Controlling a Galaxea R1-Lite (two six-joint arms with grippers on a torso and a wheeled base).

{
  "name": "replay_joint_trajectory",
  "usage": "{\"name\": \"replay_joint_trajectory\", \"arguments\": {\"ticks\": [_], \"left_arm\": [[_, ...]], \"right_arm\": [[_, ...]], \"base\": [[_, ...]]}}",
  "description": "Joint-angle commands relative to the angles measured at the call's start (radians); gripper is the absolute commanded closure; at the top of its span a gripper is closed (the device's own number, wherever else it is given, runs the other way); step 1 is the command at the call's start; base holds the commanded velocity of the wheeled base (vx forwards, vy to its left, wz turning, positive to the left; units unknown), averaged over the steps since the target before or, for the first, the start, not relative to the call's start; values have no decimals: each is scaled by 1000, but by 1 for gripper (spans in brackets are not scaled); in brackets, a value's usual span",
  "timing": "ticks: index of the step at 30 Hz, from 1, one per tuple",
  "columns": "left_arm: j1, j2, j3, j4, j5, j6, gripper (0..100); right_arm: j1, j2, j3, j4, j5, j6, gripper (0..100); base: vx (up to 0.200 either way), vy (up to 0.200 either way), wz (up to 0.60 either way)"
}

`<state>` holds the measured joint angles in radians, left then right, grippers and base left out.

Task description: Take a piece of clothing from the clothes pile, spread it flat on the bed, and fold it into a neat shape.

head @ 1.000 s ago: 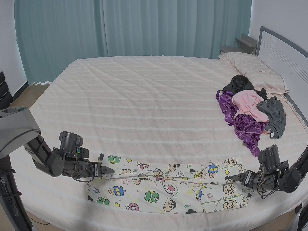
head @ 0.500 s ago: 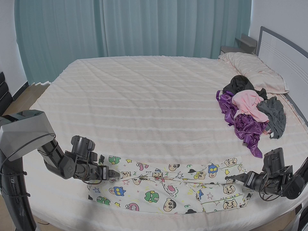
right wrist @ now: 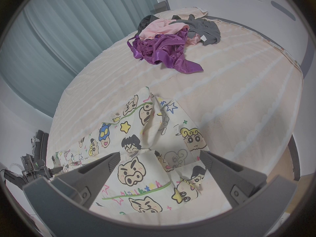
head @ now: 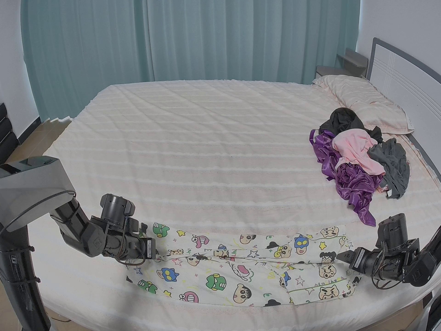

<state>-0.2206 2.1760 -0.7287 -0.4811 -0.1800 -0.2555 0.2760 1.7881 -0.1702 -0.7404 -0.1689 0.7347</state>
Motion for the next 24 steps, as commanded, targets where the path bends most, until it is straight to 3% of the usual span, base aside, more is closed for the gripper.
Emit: {"name": "replay_joint_trajectory", "arguments": {"ticks": [1, 9, 20, 24], "left_arm": [[24, -70, 11, 1, 2, 1, 100], [109, -185, 14, 79, -3, 10, 100], [302, -347, 29, 202, -85, 76, 100], [415, -416, 2, 266, -118, 104, 100]], "right_arm": [[0, 2, 0, 0, 0, 0, 0], [0, -4, 3, -2, -1, 2, 0], [5, -9, 1, -2, -1, 3, 0], [5, -9, 1, -2, -1, 3, 0]], "base": [[0, 0, 0], [0, 0, 0], [0, 0, 0], [0, 0, 0]]}}
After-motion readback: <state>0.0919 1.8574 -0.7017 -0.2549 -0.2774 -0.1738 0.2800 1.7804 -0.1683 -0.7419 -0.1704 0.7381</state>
